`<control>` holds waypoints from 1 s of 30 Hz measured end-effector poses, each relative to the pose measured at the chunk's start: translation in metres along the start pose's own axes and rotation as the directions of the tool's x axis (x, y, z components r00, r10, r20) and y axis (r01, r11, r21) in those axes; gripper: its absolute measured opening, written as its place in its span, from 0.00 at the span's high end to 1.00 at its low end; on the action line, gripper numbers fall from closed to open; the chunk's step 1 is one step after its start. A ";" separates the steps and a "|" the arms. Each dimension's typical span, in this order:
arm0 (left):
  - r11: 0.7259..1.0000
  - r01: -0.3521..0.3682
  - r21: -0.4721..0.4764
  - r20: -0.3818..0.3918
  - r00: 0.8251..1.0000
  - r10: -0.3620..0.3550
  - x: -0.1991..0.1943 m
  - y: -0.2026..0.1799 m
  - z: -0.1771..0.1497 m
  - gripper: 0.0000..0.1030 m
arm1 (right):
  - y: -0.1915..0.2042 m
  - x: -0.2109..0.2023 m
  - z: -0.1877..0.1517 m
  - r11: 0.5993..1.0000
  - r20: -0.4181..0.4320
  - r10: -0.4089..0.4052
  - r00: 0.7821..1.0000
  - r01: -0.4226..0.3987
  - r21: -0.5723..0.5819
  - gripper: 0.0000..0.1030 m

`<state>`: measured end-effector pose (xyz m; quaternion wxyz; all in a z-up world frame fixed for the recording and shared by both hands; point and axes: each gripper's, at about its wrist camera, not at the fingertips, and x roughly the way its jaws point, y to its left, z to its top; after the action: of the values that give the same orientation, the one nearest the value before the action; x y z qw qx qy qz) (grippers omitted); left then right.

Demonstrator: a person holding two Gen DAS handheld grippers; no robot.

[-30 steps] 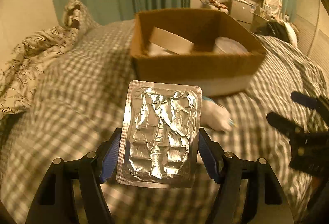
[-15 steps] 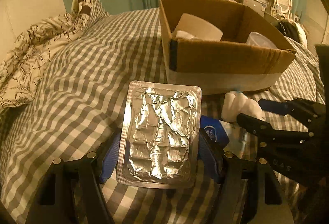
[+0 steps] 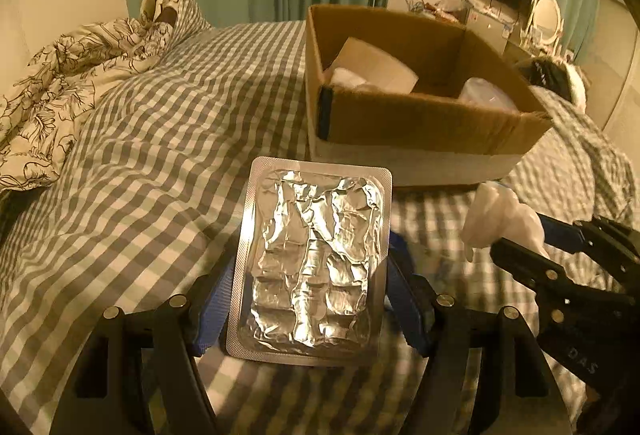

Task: Organize objects
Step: 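Grasp the white plush toy with the right tool, then place the blister pack in the box with the left tool while the right tool drops the plush toy in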

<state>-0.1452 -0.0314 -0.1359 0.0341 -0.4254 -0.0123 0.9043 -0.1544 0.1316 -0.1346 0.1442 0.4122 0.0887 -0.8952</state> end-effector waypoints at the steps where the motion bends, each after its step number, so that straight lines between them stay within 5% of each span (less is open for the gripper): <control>1: 1.000 0.005 0.003 0.010 1.000 -0.005 -0.007 -0.002 0.001 0.30 | 0.003 -0.006 0.001 1.000 0.008 -0.012 1.000 0.012 -0.004 0.61; 9: 0.999 0.032 0.024 0.095 0.995 -0.035 -0.065 -0.019 0.008 0.30 | -0.001 -0.071 0.002 0.997 0.094 -0.067 0.993 0.069 -0.017 0.61; 19: 0.994 0.043 0.102 0.235 0.970 -0.067 -0.126 -0.049 0.071 0.30 | -0.028 -0.161 0.049 0.993 0.291 -0.116 0.950 0.121 0.000 0.61; 30: 0.988 0.026 0.153 0.307 0.949 -0.073 -0.114 -0.070 0.166 0.30 | -0.071 -0.174 0.122 0.991 0.376 -0.132 0.917 0.133 0.024 0.61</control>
<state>-0.1968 0.0308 0.0613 0.0857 -0.2730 0.0385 0.9574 -0.1571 0.1968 0.0793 0.0981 0.2253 0.0880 -0.9653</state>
